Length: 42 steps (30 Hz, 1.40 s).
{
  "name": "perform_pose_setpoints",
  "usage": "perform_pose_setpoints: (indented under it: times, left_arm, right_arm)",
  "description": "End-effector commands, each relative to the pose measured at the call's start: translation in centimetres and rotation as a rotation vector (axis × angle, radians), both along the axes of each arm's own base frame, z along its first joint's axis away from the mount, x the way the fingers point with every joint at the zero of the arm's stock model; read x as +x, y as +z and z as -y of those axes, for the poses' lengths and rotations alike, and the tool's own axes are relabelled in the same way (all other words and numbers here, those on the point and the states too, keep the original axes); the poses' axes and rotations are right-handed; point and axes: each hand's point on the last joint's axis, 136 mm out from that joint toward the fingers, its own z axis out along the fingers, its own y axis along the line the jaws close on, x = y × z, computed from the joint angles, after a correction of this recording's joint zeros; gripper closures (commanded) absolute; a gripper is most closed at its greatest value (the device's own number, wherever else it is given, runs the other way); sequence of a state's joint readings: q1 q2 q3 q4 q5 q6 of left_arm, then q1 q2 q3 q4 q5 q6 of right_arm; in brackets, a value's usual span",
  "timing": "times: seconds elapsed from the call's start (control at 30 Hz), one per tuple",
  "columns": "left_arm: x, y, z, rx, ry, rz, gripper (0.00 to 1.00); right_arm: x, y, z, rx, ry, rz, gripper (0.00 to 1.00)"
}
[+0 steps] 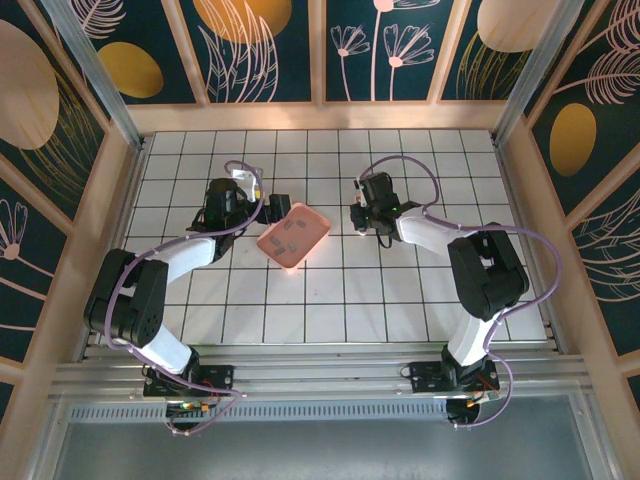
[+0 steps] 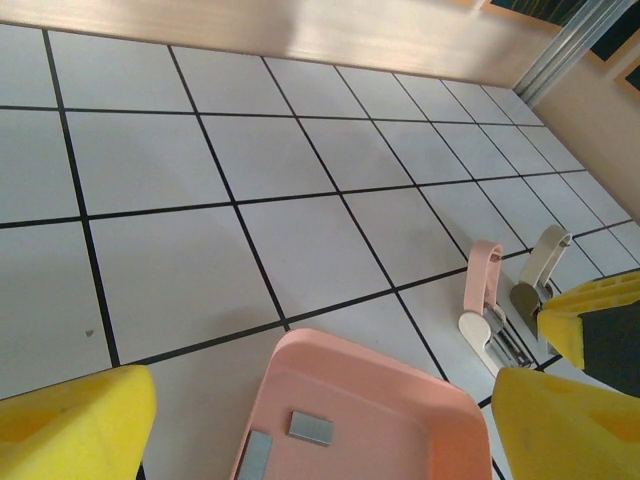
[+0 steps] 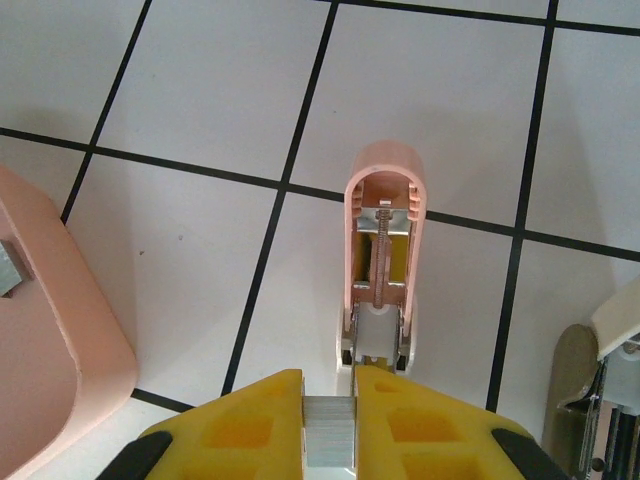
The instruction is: Load the staples into the stapler
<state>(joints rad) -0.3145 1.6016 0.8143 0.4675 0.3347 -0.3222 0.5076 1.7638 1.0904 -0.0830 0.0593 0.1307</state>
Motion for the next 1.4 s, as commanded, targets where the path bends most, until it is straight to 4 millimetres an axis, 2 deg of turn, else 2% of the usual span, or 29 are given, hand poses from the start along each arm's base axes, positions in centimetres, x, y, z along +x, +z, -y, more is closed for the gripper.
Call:
perform_pose_setpoints:
  times: [0.0, 0.57, 0.8, 1.03, 1.37]
  left_arm:
    - [0.0, 1.6, 0.4, -0.015, -0.013, 0.047, 0.13]
    - [0.0, 1.4, 0.3, -0.008, -0.015, 0.042, 0.13]
    - [0.1, 1.5, 0.4, -0.008, -0.017, 0.043, 0.13]
    - [0.3, 1.7, 0.6, -0.009, -0.022, 0.046, 0.13]
    - [0.4, 1.8, 0.6, -0.021, -0.019, 0.047, 0.14]
  right_arm:
    - [0.4, -0.5, 0.0, -0.01, 0.012, 0.005, 0.83]
    - [0.2, -2.8, 0.7, -0.054, -0.005, -0.044, 0.83]
    - [0.4, -2.4, 0.7, -0.05, -0.007, -0.029, 0.83]
    - [0.7, -0.2, 0.9, -0.023, -0.004, 0.031, 0.83]
    - [0.5, -1.7, 1.2, -0.051, 0.011, -0.009, 0.83]
